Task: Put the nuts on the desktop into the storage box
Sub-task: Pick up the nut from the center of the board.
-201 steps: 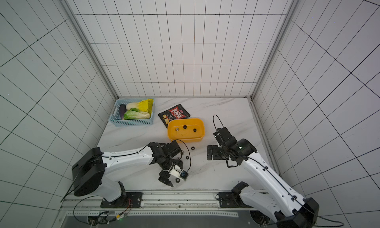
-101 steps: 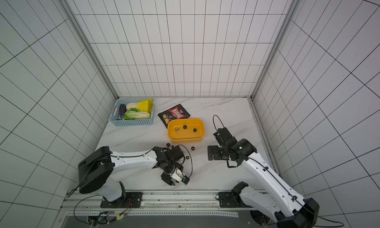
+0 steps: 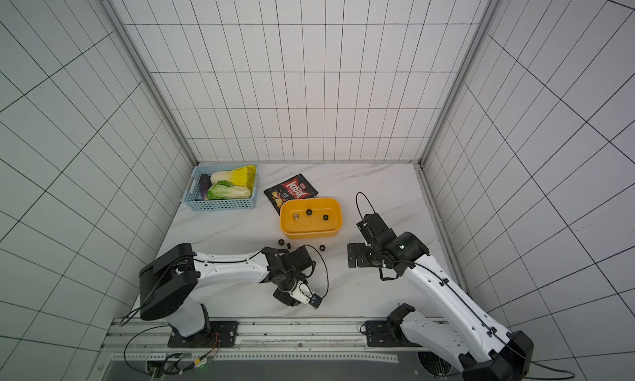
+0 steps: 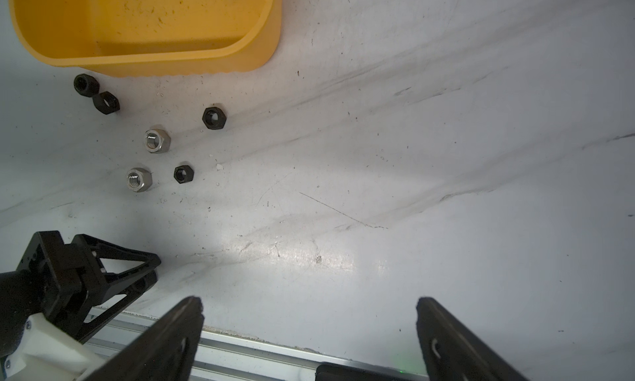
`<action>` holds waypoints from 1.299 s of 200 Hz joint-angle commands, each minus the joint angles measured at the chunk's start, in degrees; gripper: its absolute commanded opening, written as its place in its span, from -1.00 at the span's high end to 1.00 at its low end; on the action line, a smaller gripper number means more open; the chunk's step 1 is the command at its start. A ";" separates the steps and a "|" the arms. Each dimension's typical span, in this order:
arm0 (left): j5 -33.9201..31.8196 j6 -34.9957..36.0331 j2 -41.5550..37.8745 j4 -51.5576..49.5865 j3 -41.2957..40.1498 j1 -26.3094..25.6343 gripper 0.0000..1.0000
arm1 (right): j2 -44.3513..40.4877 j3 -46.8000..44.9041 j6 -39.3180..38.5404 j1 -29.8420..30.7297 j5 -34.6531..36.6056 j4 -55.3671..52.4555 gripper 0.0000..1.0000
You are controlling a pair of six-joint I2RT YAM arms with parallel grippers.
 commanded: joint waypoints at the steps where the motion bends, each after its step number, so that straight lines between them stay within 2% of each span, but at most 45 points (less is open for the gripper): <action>1: -1.92 -1.00 1.31 0.58 -0.62 -0.20 0.15 | -1.32 -0.46 -0.76 0.38 2.62 -1.80 -0.99; 55: -3.59 -0.61 -0.92 2.51 -3.40 -0.26 0.32 | -2.22 -0.56 -0.68 0.38 3.72 -1.84 -1.00; 81: -4.28 -0.80 -2.55 3.12 -4.06 -0.19 0.34 | -1.96 -0.73 -0.59 0.39 3.97 -1.69 -0.99; 122: -6.45 -5.05 -3.68 1.68 -1.98 -0.21 0.37 | -1.26 -0.97 -0.42 0.42 4.24 -1.52 -0.99; 189: -6.68 -7.78 -6.71 -1.54 -0.57 -0.10 0.43 | -1.15 -1.41 -0.24 0.38 4.55 -1.43 -0.99; 214: -4.88 -8.97 -7.58 -3.49 0.62 1.42 0.46 | -1.39 -1.60 -0.49 0.38 3.98 -1.34 -0.99; 260: -0.41 -11.29 -9.56 -8.87 5.31 7.17 0.47 | -1.48 -1.83 -0.39 0.31 4.60 -1.01 -0.99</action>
